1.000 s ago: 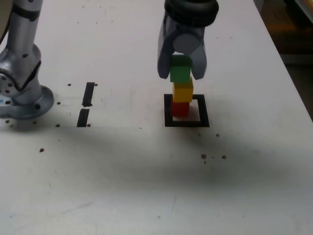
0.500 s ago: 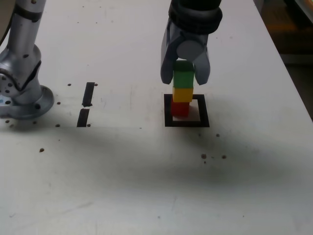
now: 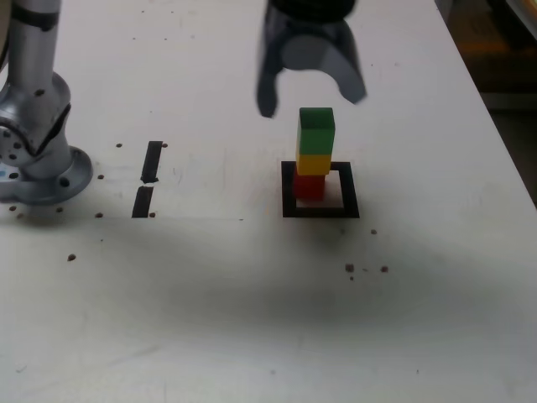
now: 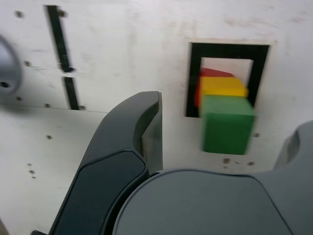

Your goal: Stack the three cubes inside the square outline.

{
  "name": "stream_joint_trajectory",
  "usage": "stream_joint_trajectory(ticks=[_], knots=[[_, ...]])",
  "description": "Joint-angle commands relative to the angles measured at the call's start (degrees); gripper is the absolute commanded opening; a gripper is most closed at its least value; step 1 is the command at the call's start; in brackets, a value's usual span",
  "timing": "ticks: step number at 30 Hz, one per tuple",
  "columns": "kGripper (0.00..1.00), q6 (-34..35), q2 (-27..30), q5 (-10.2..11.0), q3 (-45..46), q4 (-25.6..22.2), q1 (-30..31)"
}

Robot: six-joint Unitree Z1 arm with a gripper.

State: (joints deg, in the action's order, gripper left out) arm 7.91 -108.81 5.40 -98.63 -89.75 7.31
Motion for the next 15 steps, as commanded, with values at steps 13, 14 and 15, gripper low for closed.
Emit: stream_joint_trajectory(ticks=[13, 14, 15], knots=[[1.00, -8.7, 19.8, -0.4, 32.7, 7.8, -7.5], [1.00, -9.2, 19.6, -0.7, 35.1, 9.7, -8.0], [1.00, -9.6, 19.6, -1.1, 37.5, 11.7, -8.3]])
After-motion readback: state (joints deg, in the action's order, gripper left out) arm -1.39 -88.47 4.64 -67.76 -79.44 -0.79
